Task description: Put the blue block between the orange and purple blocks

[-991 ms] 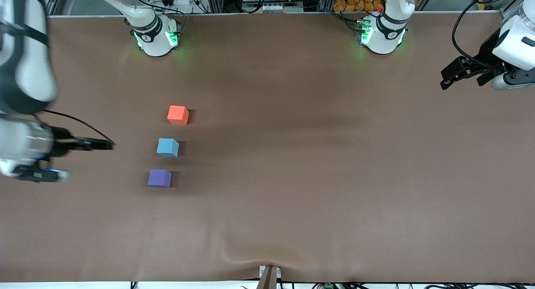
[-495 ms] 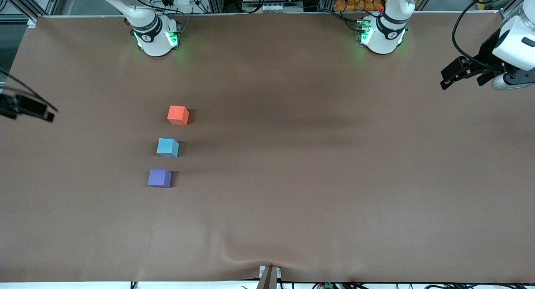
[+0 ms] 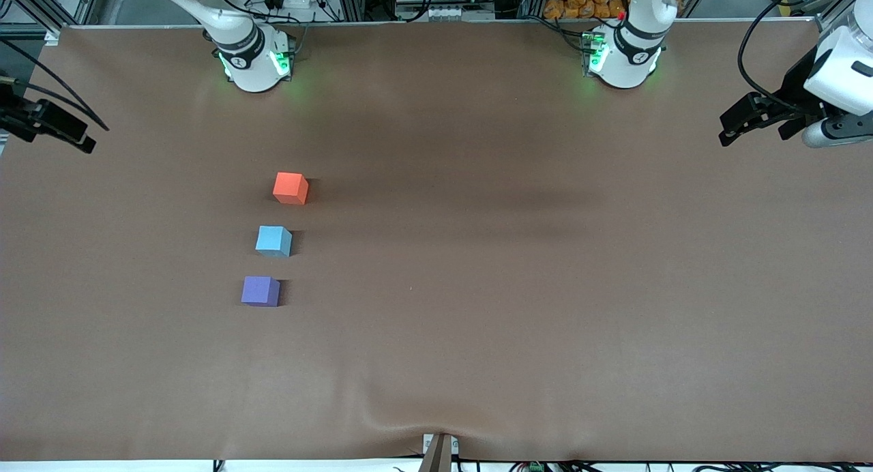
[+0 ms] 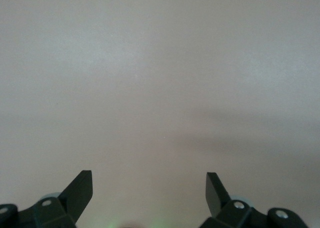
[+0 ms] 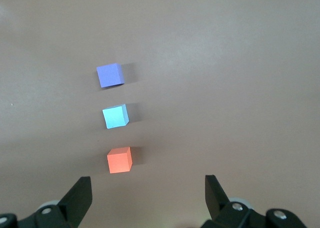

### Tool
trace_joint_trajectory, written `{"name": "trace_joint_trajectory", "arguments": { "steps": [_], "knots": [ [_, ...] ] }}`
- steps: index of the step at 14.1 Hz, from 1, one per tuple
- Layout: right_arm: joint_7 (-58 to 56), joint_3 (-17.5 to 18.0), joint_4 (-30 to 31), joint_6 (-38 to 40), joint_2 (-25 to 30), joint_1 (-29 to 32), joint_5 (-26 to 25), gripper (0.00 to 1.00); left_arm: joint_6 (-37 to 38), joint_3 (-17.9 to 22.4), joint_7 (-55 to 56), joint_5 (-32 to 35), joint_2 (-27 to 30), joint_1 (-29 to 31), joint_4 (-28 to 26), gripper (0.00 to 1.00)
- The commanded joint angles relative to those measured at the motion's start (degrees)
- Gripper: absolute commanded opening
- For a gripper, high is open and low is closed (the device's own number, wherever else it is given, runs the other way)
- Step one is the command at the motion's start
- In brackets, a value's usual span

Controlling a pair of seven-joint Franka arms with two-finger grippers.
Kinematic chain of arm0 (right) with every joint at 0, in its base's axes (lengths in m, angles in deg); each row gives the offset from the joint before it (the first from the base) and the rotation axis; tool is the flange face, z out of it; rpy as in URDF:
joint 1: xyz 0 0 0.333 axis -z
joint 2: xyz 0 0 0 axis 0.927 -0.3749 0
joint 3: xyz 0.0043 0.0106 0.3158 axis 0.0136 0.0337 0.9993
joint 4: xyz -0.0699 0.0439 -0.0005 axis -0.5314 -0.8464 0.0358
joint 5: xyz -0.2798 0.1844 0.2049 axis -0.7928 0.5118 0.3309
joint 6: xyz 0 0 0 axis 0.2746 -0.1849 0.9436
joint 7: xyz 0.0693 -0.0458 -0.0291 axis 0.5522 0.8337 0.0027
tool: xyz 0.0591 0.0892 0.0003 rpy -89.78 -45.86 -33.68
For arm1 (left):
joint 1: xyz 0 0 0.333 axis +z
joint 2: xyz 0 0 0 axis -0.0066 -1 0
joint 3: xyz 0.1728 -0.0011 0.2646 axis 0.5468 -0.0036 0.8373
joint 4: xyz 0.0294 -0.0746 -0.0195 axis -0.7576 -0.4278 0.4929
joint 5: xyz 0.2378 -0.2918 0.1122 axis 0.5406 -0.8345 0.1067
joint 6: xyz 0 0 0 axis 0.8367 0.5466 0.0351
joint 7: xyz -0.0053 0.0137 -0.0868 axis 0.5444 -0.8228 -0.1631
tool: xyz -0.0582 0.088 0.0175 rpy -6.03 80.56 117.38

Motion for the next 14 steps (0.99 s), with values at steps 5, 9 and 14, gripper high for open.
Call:
{"name": "trace_joint_trajectory", "arguments": {
  "steps": [5,9,14],
  "knots": [
    [1.38,0.15,-0.85,-1.34,-0.02,-2.34,-0.86,1.00,3.18,-0.36,-0.67,-0.83,2.71,0.53,0.59,1.00],
    [1.03,0.07,-0.76,-1.43,-0.11,-2.16,-0.78,1.00,4.06,-0.19,-1.02,-0.83,2.71,0.53,1.82,1.00],
    [0.85,-0.02,-0.76,-1.34,-0.02,-1.81,-0.69,1.00,4.24,-0.10,-0.75,-0.57,1.84,0.45,3.32,1.00]
  ]
}}
